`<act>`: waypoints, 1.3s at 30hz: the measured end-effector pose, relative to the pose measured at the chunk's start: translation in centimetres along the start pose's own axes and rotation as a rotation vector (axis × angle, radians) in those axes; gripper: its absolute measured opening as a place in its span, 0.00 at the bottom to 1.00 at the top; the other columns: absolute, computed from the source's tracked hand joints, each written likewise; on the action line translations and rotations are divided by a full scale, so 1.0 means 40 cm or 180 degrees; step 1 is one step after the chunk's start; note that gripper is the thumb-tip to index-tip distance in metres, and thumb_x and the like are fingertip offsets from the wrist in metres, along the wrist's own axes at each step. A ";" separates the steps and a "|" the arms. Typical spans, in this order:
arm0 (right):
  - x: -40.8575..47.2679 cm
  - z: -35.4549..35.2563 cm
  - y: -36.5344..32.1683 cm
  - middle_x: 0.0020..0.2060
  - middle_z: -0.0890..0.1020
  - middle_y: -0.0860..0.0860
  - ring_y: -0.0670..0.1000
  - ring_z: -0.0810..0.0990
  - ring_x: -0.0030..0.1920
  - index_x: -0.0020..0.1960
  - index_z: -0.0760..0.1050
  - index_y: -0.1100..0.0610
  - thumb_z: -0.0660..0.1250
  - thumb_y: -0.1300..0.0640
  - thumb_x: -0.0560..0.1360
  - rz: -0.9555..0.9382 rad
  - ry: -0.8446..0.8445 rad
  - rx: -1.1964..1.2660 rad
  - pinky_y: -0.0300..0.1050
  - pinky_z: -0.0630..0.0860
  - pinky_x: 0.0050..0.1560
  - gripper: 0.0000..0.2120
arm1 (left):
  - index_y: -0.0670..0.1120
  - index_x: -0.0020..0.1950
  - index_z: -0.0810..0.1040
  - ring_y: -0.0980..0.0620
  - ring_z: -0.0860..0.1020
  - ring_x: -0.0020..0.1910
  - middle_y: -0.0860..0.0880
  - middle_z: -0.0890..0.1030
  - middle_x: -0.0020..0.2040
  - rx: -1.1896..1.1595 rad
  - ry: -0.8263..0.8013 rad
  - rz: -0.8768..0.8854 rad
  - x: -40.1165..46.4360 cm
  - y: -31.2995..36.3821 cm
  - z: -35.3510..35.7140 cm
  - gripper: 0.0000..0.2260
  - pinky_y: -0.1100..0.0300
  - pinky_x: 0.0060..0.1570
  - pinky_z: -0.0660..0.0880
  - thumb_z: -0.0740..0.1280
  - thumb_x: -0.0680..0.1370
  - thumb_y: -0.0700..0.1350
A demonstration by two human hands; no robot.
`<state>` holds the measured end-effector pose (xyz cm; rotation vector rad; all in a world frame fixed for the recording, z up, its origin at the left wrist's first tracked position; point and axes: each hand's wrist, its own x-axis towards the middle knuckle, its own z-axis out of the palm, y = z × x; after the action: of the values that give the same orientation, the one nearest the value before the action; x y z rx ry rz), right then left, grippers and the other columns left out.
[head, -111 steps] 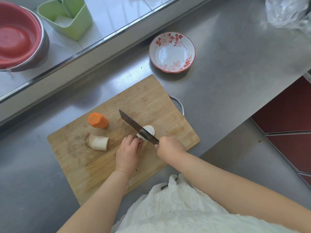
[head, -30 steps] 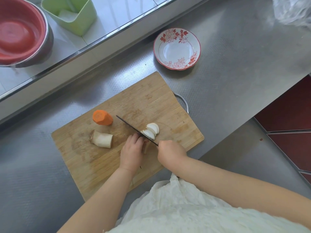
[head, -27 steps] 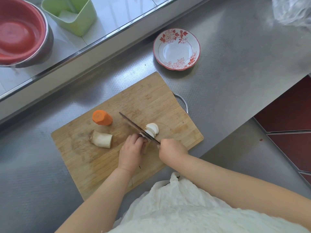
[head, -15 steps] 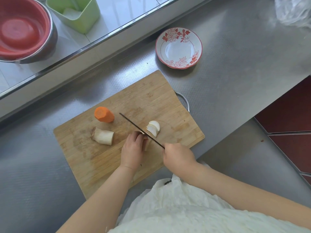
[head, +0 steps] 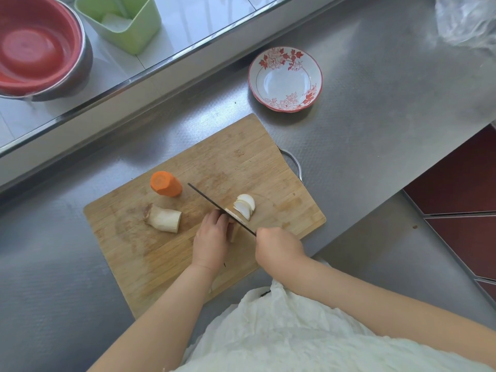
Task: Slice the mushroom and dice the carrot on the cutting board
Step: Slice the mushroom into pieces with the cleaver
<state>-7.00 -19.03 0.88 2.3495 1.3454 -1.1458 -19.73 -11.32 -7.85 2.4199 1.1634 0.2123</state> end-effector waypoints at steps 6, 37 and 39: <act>0.033 0.010 -0.010 0.51 0.79 0.56 0.57 0.79 0.51 0.57 0.74 0.58 0.57 0.62 0.79 0.0135 -0.0022 0.0101 0.44 0.70 0.40 0.10 | 0.39 0.43 0.79 0.41 0.76 0.40 0.43 0.78 0.42 -0.0004 -0.0051 -0.0020 -0.001 -0.014 0.013 0.12 0.52 0.30 0.74 0.60 0.74 0.46; -0.005 0.013 -0.006 0.49 0.81 0.56 0.58 0.81 0.49 0.56 0.73 0.59 0.57 0.63 0.80 -0.0019 0.0135 -0.0110 0.44 0.68 0.37 0.08 | 0.40 0.46 0.79 0.40 0.78 0.40 0.43 0.78 0.43 0.0070 -0.0028 0.0080 -0.003 -0.008 -0.010 0.07 0.53 0.32 0.73 0.73 0.71 0.37; 0.002 0.008 -0.011 0.49 0.81 0.56 0.58 0.80 0.50 0.56 0.73 0.59 0.57 0.63 0.79 0.0015 0.0075 -0.0076 0.44 0.68 0.38 0.09 | 0.40 0.46 0.79 0.40 0.77 0.40 0.43 0.78 0.42 0.0051 -0.0057 0.0059 -0.002 -0.009 -0.010 0.06 0.53 0.33 0.73 0.73 0.71 0.36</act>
<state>-7.49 -18.89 0.67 2.3553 1.3530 -1.0979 -20.16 -11.07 -7.65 2.4424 1.1394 0.1876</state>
